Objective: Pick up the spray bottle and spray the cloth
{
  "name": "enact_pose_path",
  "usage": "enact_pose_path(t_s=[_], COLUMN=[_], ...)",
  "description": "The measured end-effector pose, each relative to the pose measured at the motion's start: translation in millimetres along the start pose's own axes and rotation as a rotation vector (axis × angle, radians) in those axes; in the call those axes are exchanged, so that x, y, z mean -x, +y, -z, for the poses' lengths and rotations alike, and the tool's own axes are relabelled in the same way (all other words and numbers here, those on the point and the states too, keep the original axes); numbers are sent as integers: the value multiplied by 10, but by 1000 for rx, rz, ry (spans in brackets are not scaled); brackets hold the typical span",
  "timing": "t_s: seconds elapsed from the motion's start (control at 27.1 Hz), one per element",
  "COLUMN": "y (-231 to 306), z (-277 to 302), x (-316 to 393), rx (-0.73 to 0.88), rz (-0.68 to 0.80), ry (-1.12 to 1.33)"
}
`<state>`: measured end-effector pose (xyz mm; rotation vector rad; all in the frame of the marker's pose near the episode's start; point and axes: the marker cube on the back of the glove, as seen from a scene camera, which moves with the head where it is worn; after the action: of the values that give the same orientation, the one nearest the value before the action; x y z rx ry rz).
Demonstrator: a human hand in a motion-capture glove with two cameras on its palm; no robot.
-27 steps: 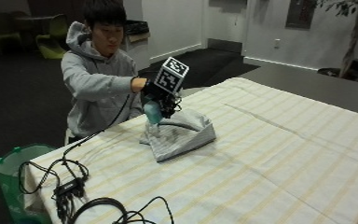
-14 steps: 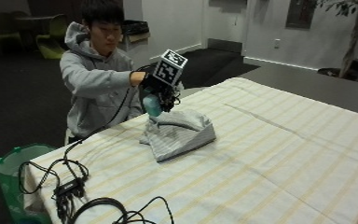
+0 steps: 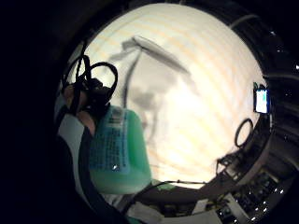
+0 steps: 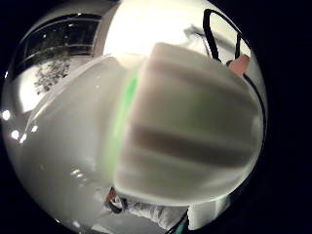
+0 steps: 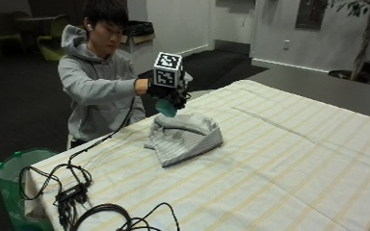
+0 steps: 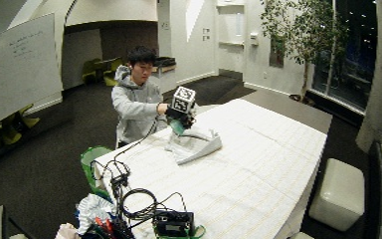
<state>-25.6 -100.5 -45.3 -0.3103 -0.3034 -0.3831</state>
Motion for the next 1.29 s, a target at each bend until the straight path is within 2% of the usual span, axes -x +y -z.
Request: enact_pose_path(t_s=[0.3,0.59,0.78,1.03,1.29], y=[-98,-434,-749,-1228,-1617], z=[198,-4,-318,-799,-1279], x=[668,1069,1325,1464,1388], rx=[-216,-437,-498,-676,-605], rz=[236,320,302,146,114], ry=[-472,-825,-912,-951,-878])
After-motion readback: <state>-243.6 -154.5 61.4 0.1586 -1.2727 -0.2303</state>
